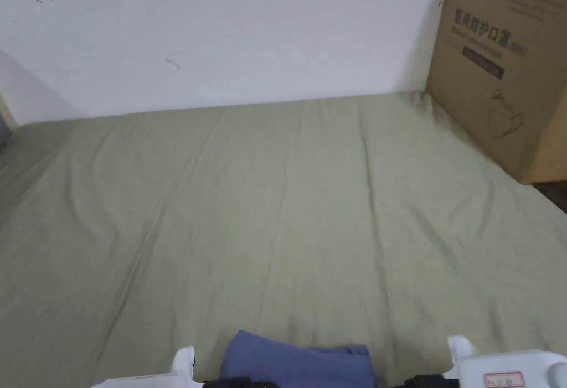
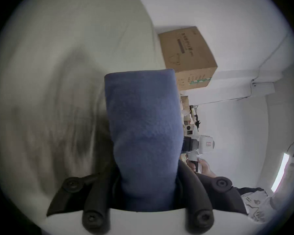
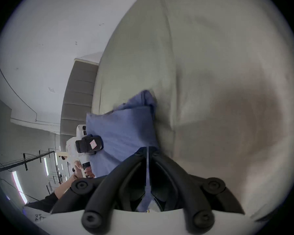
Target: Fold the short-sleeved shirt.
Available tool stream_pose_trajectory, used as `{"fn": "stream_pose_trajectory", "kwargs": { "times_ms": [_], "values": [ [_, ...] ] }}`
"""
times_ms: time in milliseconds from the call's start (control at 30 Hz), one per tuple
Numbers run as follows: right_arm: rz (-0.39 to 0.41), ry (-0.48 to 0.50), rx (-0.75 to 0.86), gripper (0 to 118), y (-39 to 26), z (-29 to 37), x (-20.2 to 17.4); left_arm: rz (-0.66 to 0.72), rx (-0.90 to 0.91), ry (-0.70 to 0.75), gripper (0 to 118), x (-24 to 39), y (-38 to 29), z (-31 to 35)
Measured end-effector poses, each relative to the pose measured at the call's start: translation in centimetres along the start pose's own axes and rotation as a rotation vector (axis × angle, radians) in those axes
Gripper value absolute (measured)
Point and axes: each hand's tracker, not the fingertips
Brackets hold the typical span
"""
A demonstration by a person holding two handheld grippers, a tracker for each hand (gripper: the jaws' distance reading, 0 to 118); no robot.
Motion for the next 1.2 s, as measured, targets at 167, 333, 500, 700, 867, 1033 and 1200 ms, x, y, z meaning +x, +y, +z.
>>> {"fn": "stream_pose_trajectory", "kwargs": {
  "times_ms": [167,333,500,700,867,1033,1200],
  "values": [
    [0.075,0.058,0.157,2,-0.4,4.0,-3.2,-0.083,0.118,0.061,21,2.3,1.5,9.0],
    [0.18,-0.055,0.162,2,-0.2,5.5,-5.6,-0.094,0.236,0.261,21,0.5,5.3,20.5],
    [0.243,-0.131,0.145,2,-1.4,5.1,-7.5,-0.097,0.251,0.584,21,-0.9,8.2,29.0],
    [0.265,-0.19,0.135,2,-2.0,3.5,-9.3,-0.165,0.172,0.99,21,-1.0,11.1,33.2],
    [0.261,-0.195,0.165,2,-2.0,2.9,-10.6,-0.249,0.117,1.217,30,-2.1,13.6,34.3],
    [0.283,-0.207,0.159,2,-1.9,2.6,-11.5,-0.239,0.171,1.294,103,-1.8,13.6,35.1],
    [0.301,-0.204,0.16,2,-1.7,2.2,-11.7,-0.223,0.231,1.421,114,0.1,11.5,36.7]
  ]
}}
